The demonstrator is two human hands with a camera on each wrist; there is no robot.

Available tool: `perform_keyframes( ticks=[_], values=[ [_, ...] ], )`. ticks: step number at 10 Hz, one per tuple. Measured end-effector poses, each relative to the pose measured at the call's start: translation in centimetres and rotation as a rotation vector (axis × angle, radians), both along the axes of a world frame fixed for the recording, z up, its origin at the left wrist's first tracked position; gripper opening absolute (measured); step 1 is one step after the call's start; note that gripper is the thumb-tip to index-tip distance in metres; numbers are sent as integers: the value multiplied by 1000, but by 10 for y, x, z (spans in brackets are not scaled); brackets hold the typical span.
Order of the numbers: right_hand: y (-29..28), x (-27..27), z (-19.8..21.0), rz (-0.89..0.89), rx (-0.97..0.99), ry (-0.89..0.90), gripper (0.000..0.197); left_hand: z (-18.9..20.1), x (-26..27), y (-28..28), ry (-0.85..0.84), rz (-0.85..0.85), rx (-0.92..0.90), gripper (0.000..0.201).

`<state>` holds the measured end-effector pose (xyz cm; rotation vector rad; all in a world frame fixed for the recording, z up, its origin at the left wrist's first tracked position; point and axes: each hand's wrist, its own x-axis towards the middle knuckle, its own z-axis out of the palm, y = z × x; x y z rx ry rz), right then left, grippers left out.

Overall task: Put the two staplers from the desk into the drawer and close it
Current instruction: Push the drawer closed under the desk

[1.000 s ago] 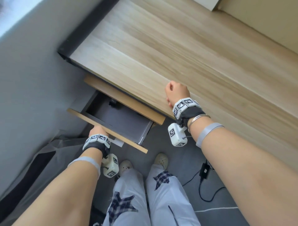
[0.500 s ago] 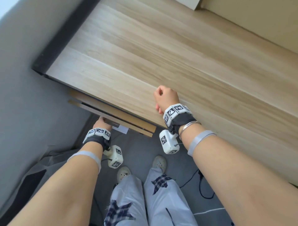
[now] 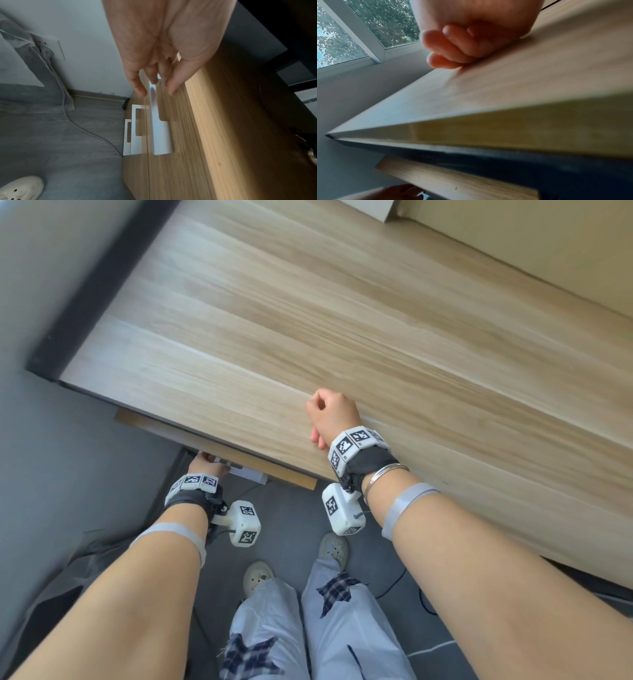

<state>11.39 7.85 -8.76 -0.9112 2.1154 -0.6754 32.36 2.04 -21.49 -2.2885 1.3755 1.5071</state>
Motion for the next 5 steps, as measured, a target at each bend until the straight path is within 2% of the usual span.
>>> perform_keyframes(
  ticks=[2,3,4,5],
  values=[
    [1,0,1,6,3,-2,20,3,4,1,99,34,46,49],
    [2,0,4,18,7,-1,21,16,7,2,51,-90,68,54],
    [5,3,8,70,28,15,19,35,10,3,27,-221,47,51],
    [11,-1,13,110,57,12,24,58,9,9,54,-360,102,45]
  ],
)
